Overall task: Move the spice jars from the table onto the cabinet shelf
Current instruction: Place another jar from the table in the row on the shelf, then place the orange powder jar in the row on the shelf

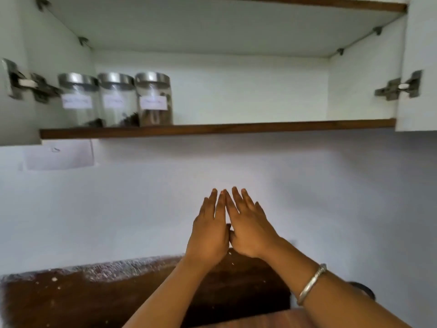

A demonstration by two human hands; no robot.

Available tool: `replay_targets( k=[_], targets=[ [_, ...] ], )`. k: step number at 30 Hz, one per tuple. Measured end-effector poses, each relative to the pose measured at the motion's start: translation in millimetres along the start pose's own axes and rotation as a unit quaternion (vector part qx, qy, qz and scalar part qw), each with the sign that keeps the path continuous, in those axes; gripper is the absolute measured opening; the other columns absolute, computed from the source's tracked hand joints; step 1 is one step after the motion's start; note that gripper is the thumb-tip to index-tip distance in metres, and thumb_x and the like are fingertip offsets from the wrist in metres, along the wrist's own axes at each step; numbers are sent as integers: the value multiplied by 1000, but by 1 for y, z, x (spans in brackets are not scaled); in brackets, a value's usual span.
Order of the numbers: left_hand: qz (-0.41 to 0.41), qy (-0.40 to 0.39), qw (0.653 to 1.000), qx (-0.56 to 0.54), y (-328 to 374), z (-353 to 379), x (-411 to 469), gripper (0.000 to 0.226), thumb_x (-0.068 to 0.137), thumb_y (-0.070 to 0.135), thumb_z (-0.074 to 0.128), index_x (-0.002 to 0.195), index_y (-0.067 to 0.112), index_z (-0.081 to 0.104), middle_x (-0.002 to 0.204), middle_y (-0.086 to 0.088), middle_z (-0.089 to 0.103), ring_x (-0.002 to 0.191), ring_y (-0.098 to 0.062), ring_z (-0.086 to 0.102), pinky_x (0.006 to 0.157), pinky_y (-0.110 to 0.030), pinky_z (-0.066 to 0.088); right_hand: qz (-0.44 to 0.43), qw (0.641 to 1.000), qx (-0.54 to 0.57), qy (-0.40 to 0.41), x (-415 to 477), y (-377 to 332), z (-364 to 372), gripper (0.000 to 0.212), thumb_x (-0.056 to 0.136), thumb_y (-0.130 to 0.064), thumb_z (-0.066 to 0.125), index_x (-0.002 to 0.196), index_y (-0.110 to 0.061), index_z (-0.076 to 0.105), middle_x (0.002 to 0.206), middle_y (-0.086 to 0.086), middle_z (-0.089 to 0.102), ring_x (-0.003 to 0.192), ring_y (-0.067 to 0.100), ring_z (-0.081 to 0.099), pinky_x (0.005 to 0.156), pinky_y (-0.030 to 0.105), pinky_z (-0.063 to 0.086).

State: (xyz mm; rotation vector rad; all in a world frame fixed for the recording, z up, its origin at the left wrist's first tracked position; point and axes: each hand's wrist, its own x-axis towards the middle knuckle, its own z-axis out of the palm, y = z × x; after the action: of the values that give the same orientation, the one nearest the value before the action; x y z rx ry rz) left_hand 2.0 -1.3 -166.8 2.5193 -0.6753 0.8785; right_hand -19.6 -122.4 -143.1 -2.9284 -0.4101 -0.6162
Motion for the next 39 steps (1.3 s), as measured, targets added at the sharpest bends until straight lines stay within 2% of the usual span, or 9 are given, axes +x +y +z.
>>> replay_targets(
  k=[4, 11, 16, 22, 26, 29, 33, 36, 39],
  targets=[
    [33, -127, 991, -3, 44, 72, -41, 68, 95, 22, 38, 149, 7, 0, 158, -6, 2, 147, -19, -1, 120, -30, 5, 25, 996, 18, -84, -65, 54, 40, 81, 88, -18, 46, 152, -16, -3, 160, 3, -10, 147, 24, -13, 119, 49, 5],
    [1, -296, 951, -89, 151, 198, -94, 74, 92, 15, 45, 147, 0, -2, 158, -13, 3, 147, -22, 1, 120, -33, 11, 74, 975, 32, -206, -171, 179, 105, 88, 85, -26, 60, 152, -18, 4, 160, 6, -2, 147, 32, -7, 118, 50, 14],
    [-65, -364, 917, -150, 202, 256, -121, 77, 93, 18, 50, 149, 5, -1, 158, -10, 4, 146, -22, 6, 119, -30, 14, 109, 961, 74, -243, -227, 253, 145, 84, 84, -37, 61, 150, -21, 11, 160, 11, 3, 146, 37, -3, 117, 52, 13],
    [-155, -438, 870, -166, 218, 305, -147, 96, 83, 29, 67, 150, 23, -3, 158, -5, 8, 143, -24, 20, 115, -40, 28, 147, 937, 110, -298, -271, 296, 193, 107, 73, -56, 70, 150, -24, 3, 159, 13, 3, 146, 38, -2, 117, 52, 16],
    [-187, -456, 853, -172, 219, 332, -155, 105, 81, 33, 70, 147, 32, -12, 157, -4, 14, 140, -25, 29, 112, -39, 34, 185, 926, 150, -292, -279, 312, 220, 120, 68, -59, 73, 150, -23, -7, 159, 16, 5, 146, 37, 3, 118, 50, 15],
    [-196, -453, 853, -169, 225, 345, -159, 101, 86, 20, 65, 147, 28, -16, 157, -5, 10, 138, -26, 31, 105, -29, 37, 198, 916, 204, -282, -279, 314, 231, 120, 69, -49, 77, 150, -20, -6, 157, 11, 17, 145, 32, 17, 118, 44, 21],
    [-210, -436, 855, -188, 222, 351, -161, 101, 85, 4, 63, 147, 31, -13, 155, -4, 12, 136, -26, 34, 97, -24, 41, 226, 904, 277, -234, -282, 314, 240, 112, 67, -32, 83, 150, -20, 8, 147, 7, 37, 132, 24, 43, 105, 34, 41],
    [-220, -426, 852, -210, 216, 350, -159, 102, 83, 5, 66, 148, 28, -10, 155, -3, 17, 138, -25, 32, 105, -31, 39, 234, 898, 313, -200, -285, 318, 244, 101, 66, -27, 84, 145, -21, 21, 141, 5, 43, 127, 22, 47, 100, 34, 47],
    [-238, -425, 833, -262, 212, 344, -155, 101, 85, 5, 64, 149, 23, -11, 156, -2, 12, 142, -24, 25, 109, -32, 33, 270, 871, 370, -177, -288, 319, 239, 94, 64, -27, 86, 140, -21, 31, 139, 1, 47, 127, 20, 46, 102, 35, 46]
  ],
)
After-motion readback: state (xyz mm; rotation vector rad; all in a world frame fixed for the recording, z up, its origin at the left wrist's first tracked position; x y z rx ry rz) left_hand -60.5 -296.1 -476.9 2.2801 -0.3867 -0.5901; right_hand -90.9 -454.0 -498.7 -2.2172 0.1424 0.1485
